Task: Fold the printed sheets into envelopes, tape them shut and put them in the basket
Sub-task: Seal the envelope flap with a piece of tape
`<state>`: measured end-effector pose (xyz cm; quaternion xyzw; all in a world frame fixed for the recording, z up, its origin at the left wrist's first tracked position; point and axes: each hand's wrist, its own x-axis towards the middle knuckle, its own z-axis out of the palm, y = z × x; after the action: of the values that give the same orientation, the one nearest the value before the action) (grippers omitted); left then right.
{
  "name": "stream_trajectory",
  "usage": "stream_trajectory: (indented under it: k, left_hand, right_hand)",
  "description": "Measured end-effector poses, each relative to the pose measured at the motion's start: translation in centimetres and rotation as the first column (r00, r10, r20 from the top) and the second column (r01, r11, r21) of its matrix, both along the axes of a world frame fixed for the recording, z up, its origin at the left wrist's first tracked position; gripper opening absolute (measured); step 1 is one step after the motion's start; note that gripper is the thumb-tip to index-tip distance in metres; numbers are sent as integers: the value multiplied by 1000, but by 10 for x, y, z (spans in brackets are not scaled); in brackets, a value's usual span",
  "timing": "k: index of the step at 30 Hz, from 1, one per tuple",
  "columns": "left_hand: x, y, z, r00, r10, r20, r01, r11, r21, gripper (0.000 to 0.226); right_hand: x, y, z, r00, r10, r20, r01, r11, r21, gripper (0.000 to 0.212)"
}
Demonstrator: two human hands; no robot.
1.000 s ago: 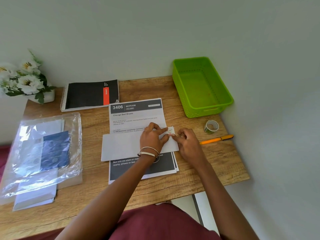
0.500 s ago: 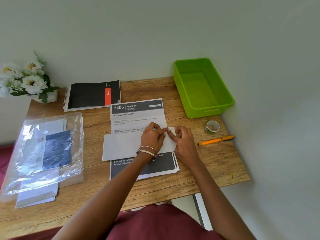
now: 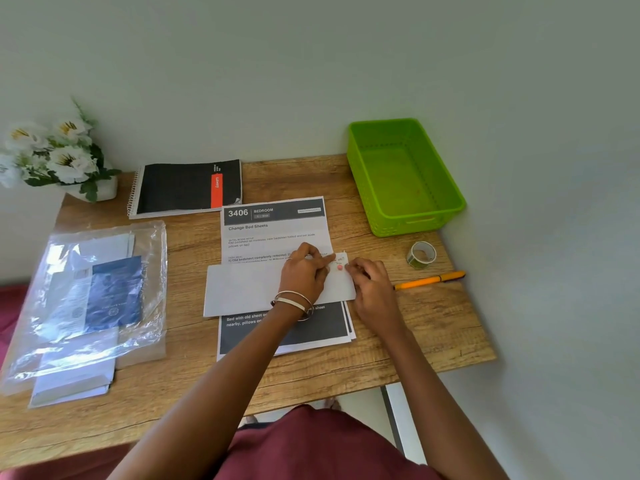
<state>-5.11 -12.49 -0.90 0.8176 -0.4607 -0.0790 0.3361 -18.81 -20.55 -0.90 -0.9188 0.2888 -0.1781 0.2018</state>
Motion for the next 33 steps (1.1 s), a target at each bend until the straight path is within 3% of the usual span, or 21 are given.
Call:
stream_trajectory:
  k: [5, 9, 12, 14, 17, 19, 21, 24, 26, 29, 33]
  left_hand:
    - [0, 1, 2, 999, -2, -42, 4, 1000, 29, 28]
    - [7, 7, 16, 965, 40, -261, -30, 999, 40, 29]
    - [15, 32, 31, 900, 177, -399, -222, 972, -71, 26]
    - [23, 55, 34, 870, 361, -337, -410, 908, -84, 23]
    - [40, 87, 38, 714, 693, -103, -668, 717, 200, 32]
    - [46, 102, 41, 619, 785, -33, -712, 578, 398, 50]
    - [47, 112, 40, 608, 792, -44, -687, 553, 471, 60]
    - [51, 115, 32, 591, 788, -175, -668, 599, 443, 58]
    - [54, 116, 33, 543, 791, -282, -689, 612, 389, 52]
    - [56, 122, 39, 448, 776, -444, -735, 603, 312, 38]
    - [60, 126, 47, 376, 710, -596, -769, 598, 226, 17]
  right_hand:
    - [0, -3, 3, 999, 28, -21, -28, 999, -18, 34]
    - [6, -1, 14, 996, -86, 39, 80, 988, 132, 27]
    - [11, 9, 19, 979, -193, 59, 176, 961, 213, 34]
    - [16, 16, 18, 963, -270, 5, 261, 935, 239, 39]
    - [26, 23, 17, 920, -372, -126, 392, 886, 248, 44]
    - [32, 26, 17, 880, -425, -212, 468, 853, 233, 45]
    - [37, 28, 21, 850, -473, -232, 522, 815, 253, 45]
    - [40, 27, 29, 814, -533, -232, 580, 718, 384, 47]
    - [40, 21, 31, 806, -548, -226, 573, 622, 534, 36]
    - [35, 13, 35, 837, -530, -132, 416, 463, 783, 20]
    - [26, 14, 51, 851, -526, 0, 235, 381, 894, 11]
